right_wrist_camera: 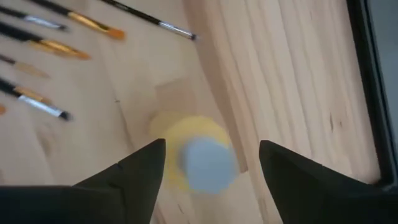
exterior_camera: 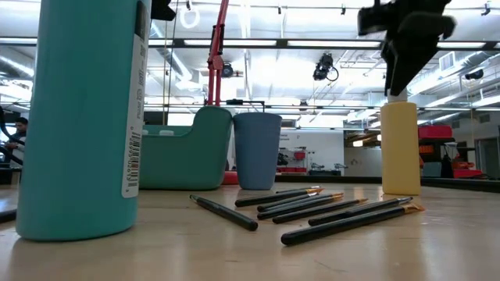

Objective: Pick & Place Paint Supplies
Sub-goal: Put the yellow paint bottle into the green bin

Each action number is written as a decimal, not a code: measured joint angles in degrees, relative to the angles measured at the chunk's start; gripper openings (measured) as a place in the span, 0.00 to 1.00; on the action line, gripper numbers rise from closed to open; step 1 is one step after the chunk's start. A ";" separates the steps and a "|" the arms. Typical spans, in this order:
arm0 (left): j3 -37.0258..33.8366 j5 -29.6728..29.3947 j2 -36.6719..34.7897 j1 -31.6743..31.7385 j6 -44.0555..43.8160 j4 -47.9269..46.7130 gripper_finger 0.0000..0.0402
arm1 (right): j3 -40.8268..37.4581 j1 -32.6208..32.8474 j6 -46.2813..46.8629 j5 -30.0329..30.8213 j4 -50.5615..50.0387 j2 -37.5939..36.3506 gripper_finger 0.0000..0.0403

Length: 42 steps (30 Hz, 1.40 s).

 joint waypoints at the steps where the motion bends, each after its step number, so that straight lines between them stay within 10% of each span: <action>1: 0.00 -0.01 0.00 0.00 0.03 0.01 0.34 | -0.17 -0.99 0.63 -0.38 -0.07 -0.02 0.67; 10: 0.00 0.02 0.00 -0.02 -1.25 -0.03 0.34 | -0.29 -5.84 2.73 -7.71 1.25 -0.02 0.63; 22: 0.02 1.44 0.02 0.00 -1.24 -0.12 0.34 | -0.29 -6.41 3.82 -11.20 1.58 -0.04 0.30; 42: 0.04 1.61 0.07 -0.02 -1.03 -0.12 0.34 | 11.07 -5.70 -15.77 -21.90 26.56 0.38 0.30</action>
